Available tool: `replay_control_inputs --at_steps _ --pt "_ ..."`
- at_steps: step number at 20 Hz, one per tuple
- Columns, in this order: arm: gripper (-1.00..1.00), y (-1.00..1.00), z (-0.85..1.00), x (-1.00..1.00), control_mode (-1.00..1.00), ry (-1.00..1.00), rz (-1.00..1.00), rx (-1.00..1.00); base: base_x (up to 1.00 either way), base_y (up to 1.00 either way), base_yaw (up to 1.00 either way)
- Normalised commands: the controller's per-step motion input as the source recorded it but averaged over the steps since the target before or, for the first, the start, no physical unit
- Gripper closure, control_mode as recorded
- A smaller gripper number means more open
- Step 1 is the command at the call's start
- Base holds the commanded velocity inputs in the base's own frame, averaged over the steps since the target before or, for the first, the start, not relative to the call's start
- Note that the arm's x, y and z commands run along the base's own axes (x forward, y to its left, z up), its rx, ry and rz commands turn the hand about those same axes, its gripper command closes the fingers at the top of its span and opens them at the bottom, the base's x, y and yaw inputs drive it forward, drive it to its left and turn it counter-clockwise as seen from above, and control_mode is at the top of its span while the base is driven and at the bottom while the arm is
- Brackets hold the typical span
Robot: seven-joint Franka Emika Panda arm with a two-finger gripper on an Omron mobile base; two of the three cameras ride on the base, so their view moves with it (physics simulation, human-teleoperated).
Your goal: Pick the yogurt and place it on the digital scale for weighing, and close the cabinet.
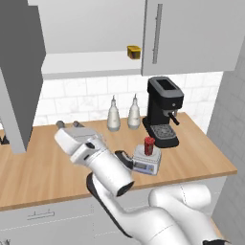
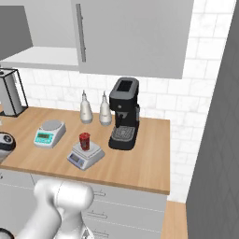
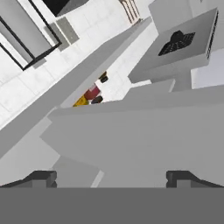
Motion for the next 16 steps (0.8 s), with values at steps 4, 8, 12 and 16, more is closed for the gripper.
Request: replay_control_inputs --at_steps 4,8,12,16 --pt "-1.00 1.00 -0.21 -0.20 -1.00 0.00 -0.06 0.00 0.00 0.00 0.00" --pt "-1.00 0.92 -0.57 -0.24 -1.00 0.00 -0.06 0.08 0.00 0.00 0.00" --pt "-1.00 0.88 -0.15 -0.19 -1.00 -0.07 -0.07 0.13 0.00 0.00 0.00" --pt "-1.00 0.88 0.04 -0.03 -1.00 -0.05 -0.09 0.17 0.00 0.00 0.00"
